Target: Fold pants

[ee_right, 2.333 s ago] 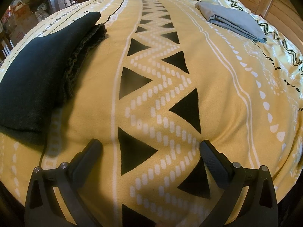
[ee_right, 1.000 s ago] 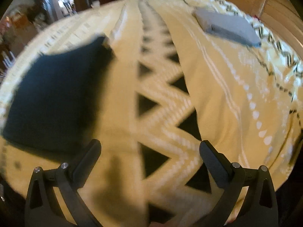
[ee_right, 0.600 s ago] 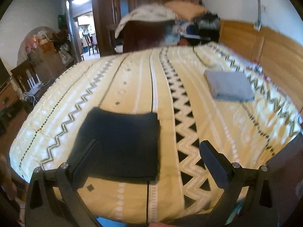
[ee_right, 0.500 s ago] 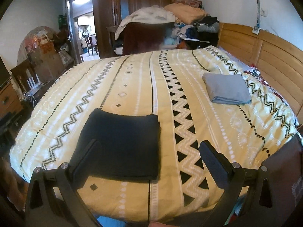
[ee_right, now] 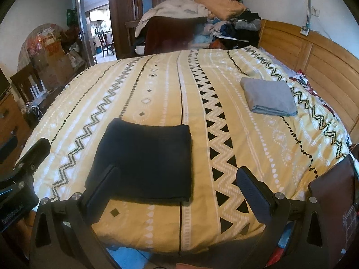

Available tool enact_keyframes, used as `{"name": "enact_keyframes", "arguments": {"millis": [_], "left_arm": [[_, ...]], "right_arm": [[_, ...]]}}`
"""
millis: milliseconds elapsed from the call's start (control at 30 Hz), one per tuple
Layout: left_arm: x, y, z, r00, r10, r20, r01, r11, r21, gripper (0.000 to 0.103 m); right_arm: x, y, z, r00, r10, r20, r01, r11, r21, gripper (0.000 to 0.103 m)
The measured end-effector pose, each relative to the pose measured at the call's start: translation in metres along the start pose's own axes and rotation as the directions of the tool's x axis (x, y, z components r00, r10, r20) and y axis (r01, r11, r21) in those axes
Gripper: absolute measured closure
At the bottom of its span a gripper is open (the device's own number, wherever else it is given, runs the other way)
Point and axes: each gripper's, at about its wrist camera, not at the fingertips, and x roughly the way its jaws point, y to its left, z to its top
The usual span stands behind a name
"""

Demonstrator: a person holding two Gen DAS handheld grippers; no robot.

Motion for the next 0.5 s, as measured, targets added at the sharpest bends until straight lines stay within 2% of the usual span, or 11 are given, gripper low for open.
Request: {"name": "enact_keyframes", "arguments": {"millis": [500], "left_arm": [[0.007, 0.003, -0.001, 0.999, 0.025, -0.025, -0.025, 1.0, 0.0, 0.0]], "right_arm": [[0.014, 0.004, 0.004, 1.0, 0.003, -0.021, -0.003, 1.0, -0.018, 0.0]]}}
